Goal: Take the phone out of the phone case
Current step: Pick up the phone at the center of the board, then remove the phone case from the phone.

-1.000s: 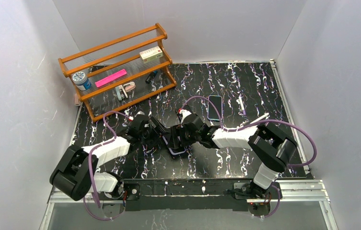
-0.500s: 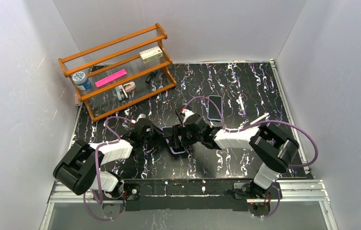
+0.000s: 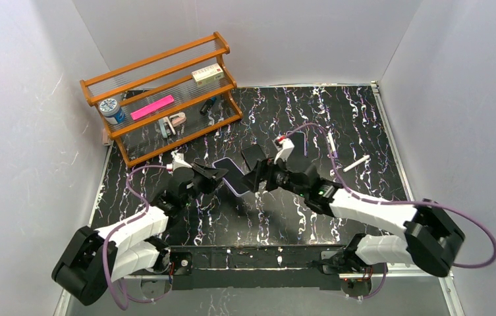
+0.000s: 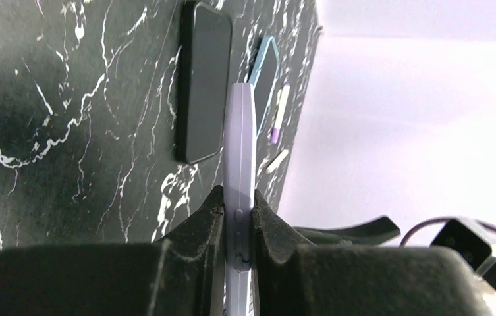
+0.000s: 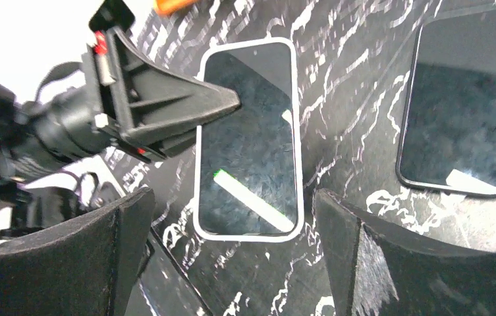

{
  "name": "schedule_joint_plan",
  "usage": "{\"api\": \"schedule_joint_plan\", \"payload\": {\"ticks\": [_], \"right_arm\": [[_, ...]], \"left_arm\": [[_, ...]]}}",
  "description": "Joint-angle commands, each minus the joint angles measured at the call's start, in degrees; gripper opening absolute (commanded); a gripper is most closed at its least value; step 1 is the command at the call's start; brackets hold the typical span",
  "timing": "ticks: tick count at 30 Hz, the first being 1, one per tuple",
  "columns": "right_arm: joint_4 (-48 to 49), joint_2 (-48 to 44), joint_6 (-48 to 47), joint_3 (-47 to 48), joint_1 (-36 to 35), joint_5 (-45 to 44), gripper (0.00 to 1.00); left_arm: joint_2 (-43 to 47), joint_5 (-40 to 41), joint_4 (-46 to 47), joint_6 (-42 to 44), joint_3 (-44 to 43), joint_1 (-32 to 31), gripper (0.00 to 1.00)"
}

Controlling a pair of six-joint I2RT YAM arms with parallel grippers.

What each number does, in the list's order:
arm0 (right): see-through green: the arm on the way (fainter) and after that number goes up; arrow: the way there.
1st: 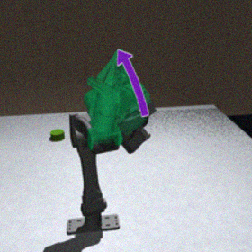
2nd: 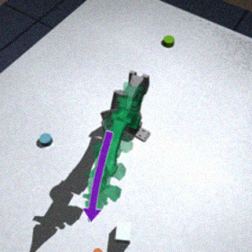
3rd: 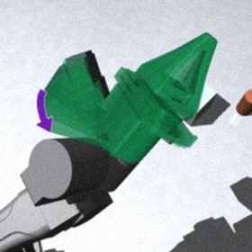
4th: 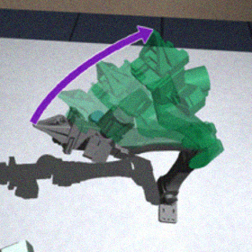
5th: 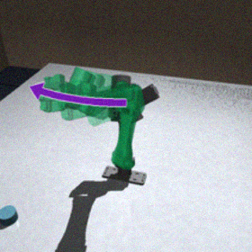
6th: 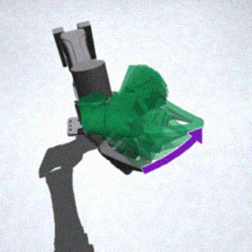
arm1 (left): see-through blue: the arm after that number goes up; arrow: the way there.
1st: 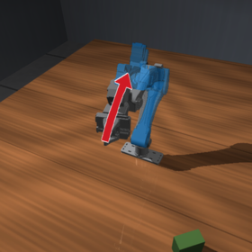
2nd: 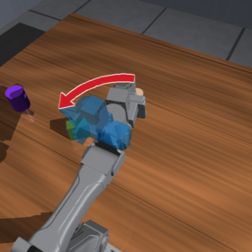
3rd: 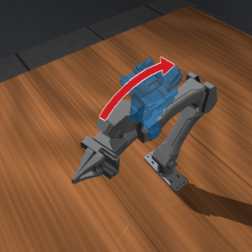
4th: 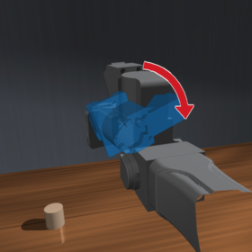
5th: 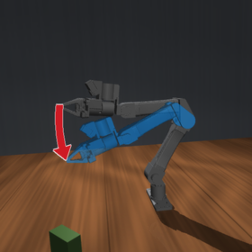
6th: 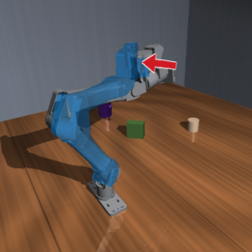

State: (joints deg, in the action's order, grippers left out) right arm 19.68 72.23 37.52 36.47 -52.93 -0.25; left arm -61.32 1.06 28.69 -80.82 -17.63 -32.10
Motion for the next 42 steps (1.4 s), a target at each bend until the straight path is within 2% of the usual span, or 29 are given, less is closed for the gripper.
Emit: {"api": "schedule_joint_plan", "payload": {"ticks": [1,5,8,13,17,23,35,42], "right_arm": [[6.56,-6.70,2.25,-2.98,0.32,-4.10,0.99],[7.87,-9.75,4.04,-4.79,0.33,-6.37,0.99],[7.93,-11.15,3.92,-4.99,0.45,-2.23,0.99],[20.58,-8.62,12.73,-10.27,0.48,2.71,0.99],[27.33,-4.40,15.36,-10.04,0.46,7.43,0.96],[36.19,-0.68,16.86,-8.62,0.48,10.43,0.83],[41.93,4.54,18.03,-5.48,0.46,9.90,0.64],[44.11,6.83,16.88,-4.38,0.46,11.21,0.47]], "left_arm": [[4.50,6.01,7.41,-4.26,1.93,0.80,0.00],[7.23,8.20,11.44,-5.88,2.93,1.15,0.00],[9.23,9.79,12.25,-7.90,2.95,1.20,0.00],[10.75,11.40,14.09,-10.90,2.59,1.25,0.00],[10.63,10.29,15.00,-12.21,1.62,1.16,0.00],[10.60,9.38,16.74,-13.93,1.21,1.08,0.00],[11.51,8.79,18.50,-15.15,1.28,0.28,0.00],[12.43,8.87,18.51,-15.68,1.53,0.02,0.00]]}}
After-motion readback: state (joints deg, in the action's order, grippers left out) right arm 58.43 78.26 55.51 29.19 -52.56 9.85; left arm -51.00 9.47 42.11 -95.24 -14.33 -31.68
